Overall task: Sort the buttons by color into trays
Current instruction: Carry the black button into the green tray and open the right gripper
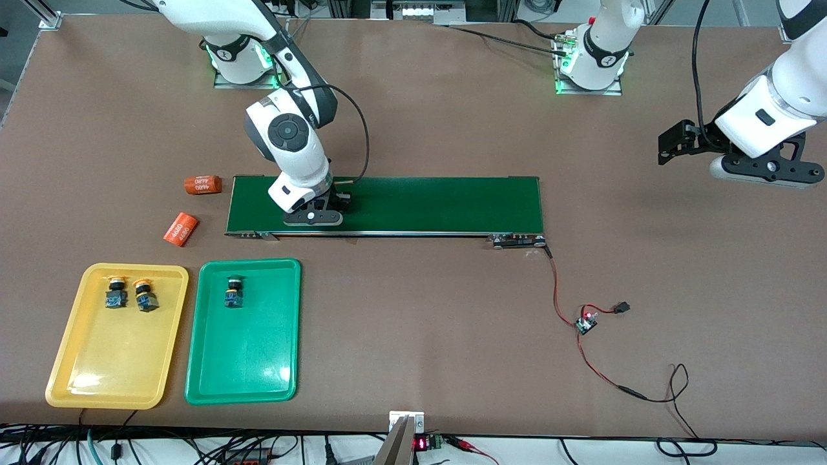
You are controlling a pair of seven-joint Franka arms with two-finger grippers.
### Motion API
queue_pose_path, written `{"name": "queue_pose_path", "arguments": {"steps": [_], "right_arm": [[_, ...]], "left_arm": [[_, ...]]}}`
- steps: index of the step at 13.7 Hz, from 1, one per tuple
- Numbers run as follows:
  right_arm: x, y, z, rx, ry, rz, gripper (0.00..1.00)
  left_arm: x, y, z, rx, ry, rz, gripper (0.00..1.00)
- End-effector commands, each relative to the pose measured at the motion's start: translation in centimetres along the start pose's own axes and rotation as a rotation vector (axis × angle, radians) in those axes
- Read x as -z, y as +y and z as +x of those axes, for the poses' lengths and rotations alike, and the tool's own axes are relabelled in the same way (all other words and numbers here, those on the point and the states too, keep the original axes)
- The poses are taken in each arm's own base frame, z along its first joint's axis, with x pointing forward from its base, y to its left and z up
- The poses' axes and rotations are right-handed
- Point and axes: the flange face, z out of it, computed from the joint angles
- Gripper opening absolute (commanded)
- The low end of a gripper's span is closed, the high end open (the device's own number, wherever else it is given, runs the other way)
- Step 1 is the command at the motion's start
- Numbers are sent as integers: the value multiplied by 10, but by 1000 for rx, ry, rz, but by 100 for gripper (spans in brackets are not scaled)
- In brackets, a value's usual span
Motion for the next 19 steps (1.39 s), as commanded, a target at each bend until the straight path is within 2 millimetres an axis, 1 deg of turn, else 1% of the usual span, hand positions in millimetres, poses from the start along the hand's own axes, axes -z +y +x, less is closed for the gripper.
{"name": "queue_pose_path", "arguments": {"steps": [1, 3, 5, 6, 7, 10, 12, 13, 14, 15, 18, 19], "right_arm": [[24, -2, 17, -1, 3, -7, 0], [43, -1, 32, -32, -19, -11, 0], [62, 15, 57, -33, -3, -19, 0], [68, 32, 72, -30, 14, -21, 0], [69, 54, 88, -29, 27, -24, 0], [51, 115, 131, 26, 27, -31, 0], [37, 147, 157, 48, 32, -33, 1], [27, 159, 169, 61, 32, -32, 1], [18, 169, 178, 63, 33, -31, 1], [7, 174, 183, 64, 43, -30, 2], [-23, 175, 187, 62, 81, -17, 6], [-29, 176, 187, 60, 88, -13, 7]], "left_arm": [[6, 1, 0, -24, 4, 9, 100], [7, 1, 1, -21, 10, 9, 100], [7, 1, 1, -19, 10, 9, 100], [7, 1, 1, -13, 12, 9, 100], [8, 2, 0, -13, 13, 9, 100], [9, 2, 0, -10, 15, 7, 100], [11, 3, -1, -9, 15, -1, 100], [11, 4, -2, -12, 16, -1, 100], [11, 4, -2, -12, 16, -1, 100], [11, 4, -2, -12, 15, -1, 100], [12, 4, -3, -12, 15, 0, 100], [12, 4, -3, -12, 15, 0, 100]]}}
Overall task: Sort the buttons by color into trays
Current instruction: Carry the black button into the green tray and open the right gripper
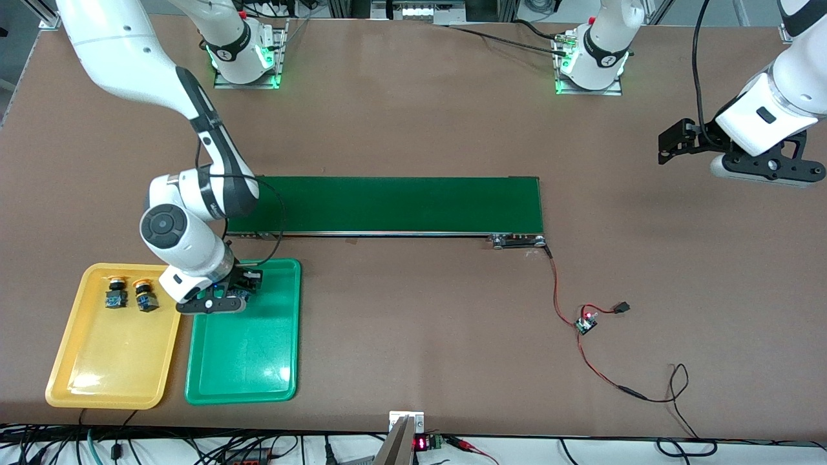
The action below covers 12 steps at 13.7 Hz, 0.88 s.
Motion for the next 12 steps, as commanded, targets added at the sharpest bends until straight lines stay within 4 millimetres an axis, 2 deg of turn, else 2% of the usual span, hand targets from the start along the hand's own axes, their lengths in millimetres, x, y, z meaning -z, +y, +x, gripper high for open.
{"name": "queue_pose_path", "arguments": {"steps": [1, 2, 3, 4, 8, 10, 12], "right_arm": [[-15, -4, 6, 8, 28, 19, 13], [-19, -3, 5, 5, 26, 19, 31], [-20, -3, 5, -2, 26, 19, 64], [-20, -5, 5, -2, 26, 21, 74], [-10, -7, 7, -6, 44, 25, 100], [25, -6, 14, 2, 82, 29, 100], [78, 1, 13, 5, 57, 7, 100]], "left_arm": [[9, 1, -2, -7, 8, -1, 100], [9, 1, -2, -8, 7, -1, 100], [9, 1, -2, -8, 7, -1, 100], [9, 2, -2, -8, 7, -1, 100], [8, 1, -3, -13, 5, -1, 100], [8, 1, -3, -10, 5, -1, 100], [8, 1, -3, -10, 5, -1, 100]]}}
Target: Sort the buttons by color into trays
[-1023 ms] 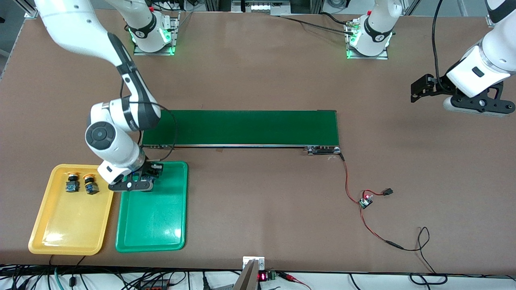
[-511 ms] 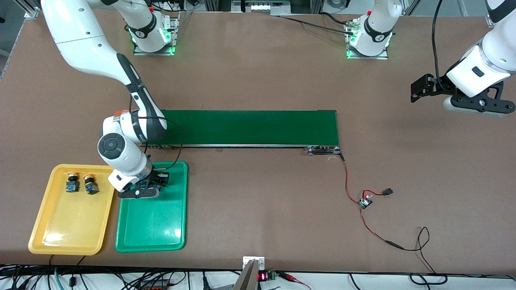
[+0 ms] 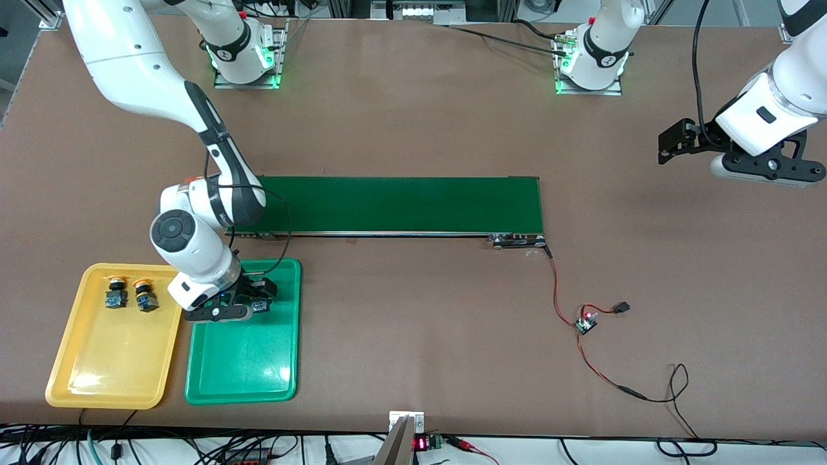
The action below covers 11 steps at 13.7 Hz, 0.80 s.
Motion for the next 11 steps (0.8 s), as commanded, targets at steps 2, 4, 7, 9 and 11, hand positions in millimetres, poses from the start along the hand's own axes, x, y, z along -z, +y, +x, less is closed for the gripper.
{"name": "queue_pose_path", "arguments": {"steps": [2, 4, 7, 9, 11], "right_arm": [[128, 22, -1, -15, -71, -44, 100], [195, 47, -13, -43, -123, -69, 100], [271, 81, -40, -40, -193, -90, 100], [305, 92, -62, -59, -203, -98, 100], [321, 99, -83, -73, -196, -98, 100]], "left_arm": [[8, 1, -3, -8, 5, -1, 100], [8, 1, -3, -8, 3, -1, 100], [8, 1, -3, -8, -2, -1, 100], [8, 0, -3, -7, -2, -1, 100], [8, 1, -3, -8, -2, -1, 100]]}}
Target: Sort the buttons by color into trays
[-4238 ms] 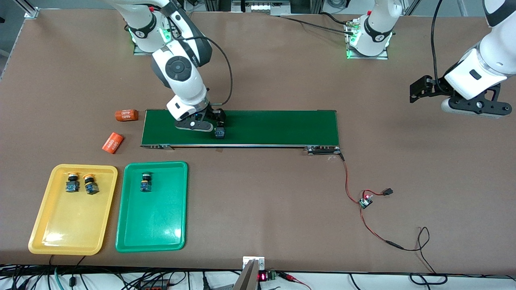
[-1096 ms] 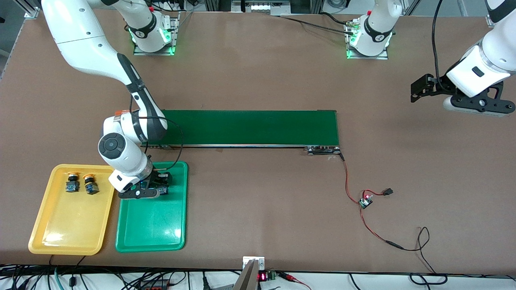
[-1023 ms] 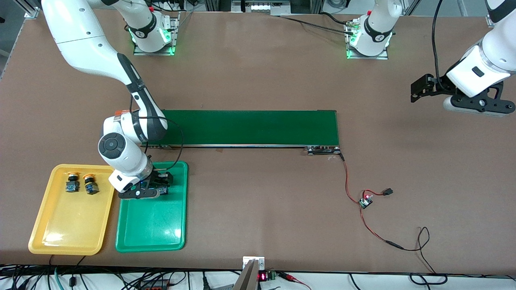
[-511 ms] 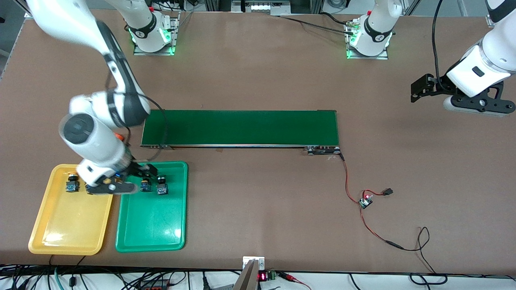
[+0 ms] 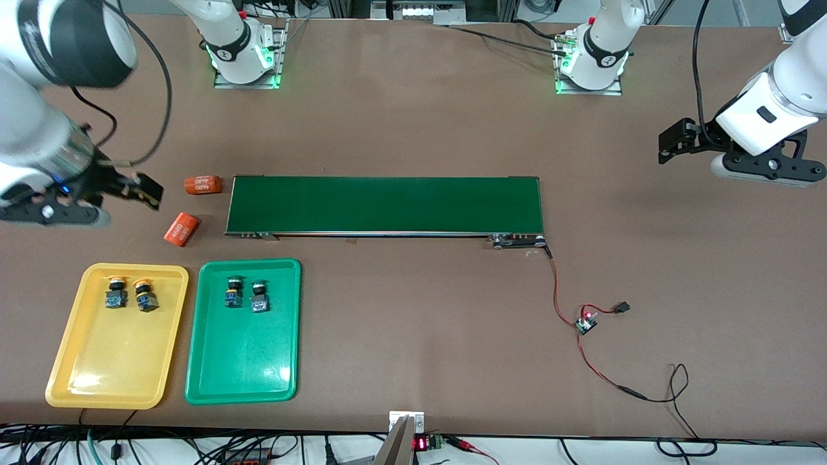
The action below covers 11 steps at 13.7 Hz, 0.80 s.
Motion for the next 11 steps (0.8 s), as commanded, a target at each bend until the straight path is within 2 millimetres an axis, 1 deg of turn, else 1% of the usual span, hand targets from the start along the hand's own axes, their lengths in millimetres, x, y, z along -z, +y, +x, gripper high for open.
{"name": "queue_pose_path", "arguments": {"steps": [1, 2, 3, 6, 11], "right_arm": [[-1, 7, -33, -17, -13, 57, 100], [-4, 1, -33, -35, -17, 144, 100], [-9, -3, -31, -43, 2, 170, 100], [-21, -12, -28, -36, 29, 182, 100], [-22, -13, -26, -30, 17, 180, 100]], "left_arm": [[7, 0, -3, -7, 0, -1, 100], [7, 0, -3, -7, 0, -1, 100], [7, 0, -3, -7, -2, -1, 100], [7, -1, -3, -4, -2, -1, 100], [7, -5, -3, 2, -2, -2, 100]]}}
